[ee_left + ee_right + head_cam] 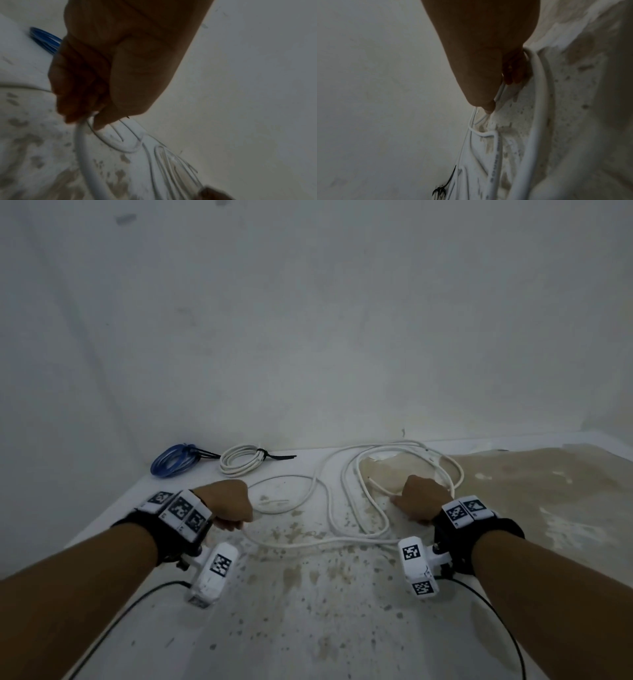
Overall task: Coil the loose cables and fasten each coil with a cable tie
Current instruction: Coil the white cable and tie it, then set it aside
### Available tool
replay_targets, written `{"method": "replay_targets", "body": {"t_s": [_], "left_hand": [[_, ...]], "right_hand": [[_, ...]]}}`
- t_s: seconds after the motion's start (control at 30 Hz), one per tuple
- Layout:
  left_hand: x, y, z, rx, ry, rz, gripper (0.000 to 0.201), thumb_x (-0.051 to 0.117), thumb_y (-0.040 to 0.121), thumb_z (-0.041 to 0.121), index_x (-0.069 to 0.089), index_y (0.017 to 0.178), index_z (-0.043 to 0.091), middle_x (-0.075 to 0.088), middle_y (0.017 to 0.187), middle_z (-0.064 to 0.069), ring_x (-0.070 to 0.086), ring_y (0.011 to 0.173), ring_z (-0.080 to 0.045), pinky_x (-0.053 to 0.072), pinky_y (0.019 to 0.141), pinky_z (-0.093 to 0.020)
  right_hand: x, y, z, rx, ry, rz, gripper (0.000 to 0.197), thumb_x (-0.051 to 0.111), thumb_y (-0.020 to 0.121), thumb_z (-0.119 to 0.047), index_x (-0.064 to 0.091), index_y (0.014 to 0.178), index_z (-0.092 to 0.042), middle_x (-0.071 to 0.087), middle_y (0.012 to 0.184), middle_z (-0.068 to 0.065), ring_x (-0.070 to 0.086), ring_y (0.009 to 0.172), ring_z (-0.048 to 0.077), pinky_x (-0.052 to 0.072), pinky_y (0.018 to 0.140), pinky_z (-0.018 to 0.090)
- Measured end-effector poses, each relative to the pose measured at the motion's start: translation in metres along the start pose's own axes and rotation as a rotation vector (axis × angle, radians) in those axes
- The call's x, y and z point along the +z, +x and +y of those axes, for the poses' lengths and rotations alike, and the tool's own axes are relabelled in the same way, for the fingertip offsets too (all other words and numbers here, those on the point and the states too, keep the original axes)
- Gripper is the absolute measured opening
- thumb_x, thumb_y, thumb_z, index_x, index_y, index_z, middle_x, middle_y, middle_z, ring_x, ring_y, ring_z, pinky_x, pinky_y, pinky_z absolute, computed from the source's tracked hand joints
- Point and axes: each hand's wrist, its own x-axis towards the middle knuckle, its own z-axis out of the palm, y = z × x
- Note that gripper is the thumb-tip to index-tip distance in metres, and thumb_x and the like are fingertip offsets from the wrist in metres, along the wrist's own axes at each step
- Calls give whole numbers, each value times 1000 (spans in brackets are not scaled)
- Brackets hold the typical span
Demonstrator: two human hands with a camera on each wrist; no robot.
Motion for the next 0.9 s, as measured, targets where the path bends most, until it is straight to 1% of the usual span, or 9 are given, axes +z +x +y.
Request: {"method": "replay_targets", "body": {"t_s": [0.1, 0.2, 0.3, 0.47, 0.53, 0.67, 0.73, 0.8, 0.9], "left_hand": [[15, 9, 26, 107, 191, 210, 33, 62, 89, 32, 61, 111, 7, 62, 111, -11, 62, 97, -25, 51, 80, -30], [29, 23, 66, 362, 75, 288, 49, 61, 91, 25, 46, 138, 19, 45, 133, -10, 52, 118, -29, 46, 97, -38], [38, 31, 110, 512, 189, 248, 48, 56, 86, 7, 50, 132, 20, 45, 128, -10, 50, 114, -30, 47, 89, -39], [39, 37, 144, 626, 333, 139, 25, 53, 83, 1, 63, 102, 14, 50, 110, -7, 51, 98, -28, 42, 76, -34], [34, 39, 145, 670, 214, 14, 11, 55, 84, 9, 66, 86, 8, 57, 91, -5, 55, 83, -24, 44, 71, -33], [34, 28, 133, 701, 142, -157, 51, 59, 91, 50, 62, 87, -1, 63, 90, -18, 53, 72, -18, 39, 64, -26], [33, 18, 125, 728, 135, -61, 48, 48, 100, 47, 60, 77, 6, 61, 75, -7, 50, 62, -10, 38, 61, -22], [17, 9, 117, 742, -109, 188, 46, 41, 104, 38, 55, 68, 13, 54, 62, 4, 48, 54, -1, 39, 60, -21], [-27, 9, 100, 624, -516, 563, 42, 40, 105, 34, 61, 75, 12, 55, 63, 3, 52, 54, -7, 46, 60, -28]], "right_hand": [[0, -2, 0, -7, -4, -10, 51, 49, 74, -66, 48, 80, -15, 66, 95, 19, 64, 82, 31, 55, 77, 38], [-3, -7, 2, -1, 17, -35, 57, 54, 79, -63, 51, 106, -13, 63, 107, 19, 62, 95, 33, 52, 82, 39], [-2, -7, 5, -1, 47, -19, 58, 58, 81, -57, 53, 114, -10, 63, 112, 19, 62, 98, 33, 52, 83, 38], [2, -5, 9, -2, 104, -2, 58, 61, 82, -56, 54, 118, -11, 61, 114, 17, 63, 99, 33, 54, 89, 43], [2, -3, 10, -11, 116, -3, 51, 60, 80, -55, 58, 109, -12, 65, 108, 16, 64, 93, 32, 55, 85, 42], [5, 3, 11, -11, 103, 14, 49, 54, 75, -58, 62, 93, -13, 68, 99, 16, 66, 81, 30, 57, 76, 37], [7, 5, 11, 7, 86, 30, 53, 51, 79, -59, 59, 104, -12, 66, 103, 16, 65, 85, 31, 54, 76, 36], [8, 7, 11, 24, 86, 47, 56, 49, 87, -58, 55, 115, -10, 63, 109, 16, 64, 93, 33, 51, 79, 36], [9, 6, 12, 12, 84, 56, 58, 48, 89, -60, 54, 115, -8, 63, 112, 19, 64, 95, 34, 52, 82, 38]]}}
